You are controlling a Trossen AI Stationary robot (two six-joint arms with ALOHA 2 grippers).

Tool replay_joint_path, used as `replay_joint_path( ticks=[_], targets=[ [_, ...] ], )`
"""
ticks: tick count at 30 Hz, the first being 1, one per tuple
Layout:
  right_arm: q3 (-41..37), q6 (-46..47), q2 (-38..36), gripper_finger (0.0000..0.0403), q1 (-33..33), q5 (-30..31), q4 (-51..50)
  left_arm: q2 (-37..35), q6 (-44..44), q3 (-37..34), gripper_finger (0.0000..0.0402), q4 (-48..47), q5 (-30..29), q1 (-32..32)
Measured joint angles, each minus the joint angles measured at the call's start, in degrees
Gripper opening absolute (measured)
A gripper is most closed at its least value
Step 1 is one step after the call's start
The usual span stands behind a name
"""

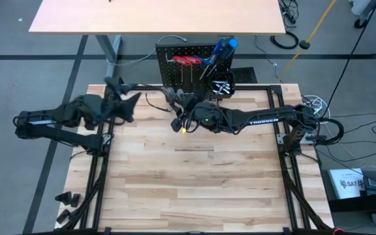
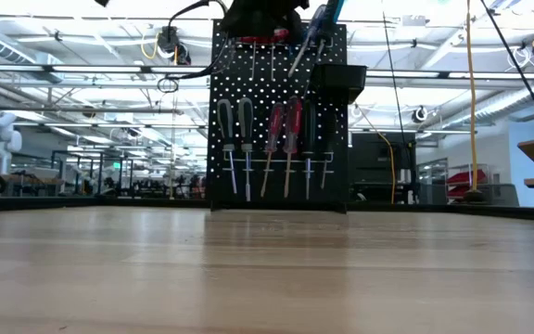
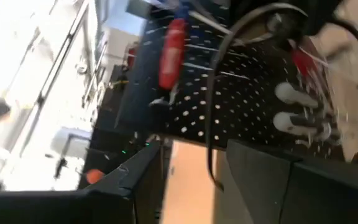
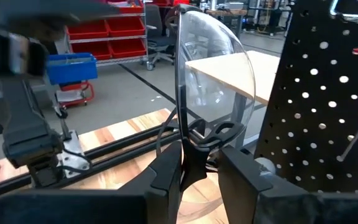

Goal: Hang tools onto peg board
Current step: Hang the safety glasses on the pegboard

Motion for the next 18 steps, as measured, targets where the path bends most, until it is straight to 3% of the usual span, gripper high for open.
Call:
replay_joint_path(
  ticks=[3,6,9,13,18],
  targets=[
    [0.0,1.1,0.0,0.0082,-0.6,0.0,0.3,-4.1,-8.6,0.0,0.0185,-1.6,2.7,0.5],
    [0.0,1.4,0.0,0.0082,-0.9,0.0,1.3,-8.8,-21.1,-0.7,0.0185,-3.7,11.1,2.5],
    [0.0,0.7,0.0,0.0082,-0.8,-0.1,2.9,-13.4,-29.5,-4.5,0.0185,-3.4,15.7,4.9],
    [0.0,0.1,0.0,0.0082,-0.3,-3.1,1.7,-18.2,-31.3,-12.3,0.0185,1.3,17.5,6.8],
    [0.0,3.2,0.0,0.0082,0.4,-7.7,-4.0,-20.6,-34.1,-17.8,0.0185,15.9,22.1,7.0]
  ],
)
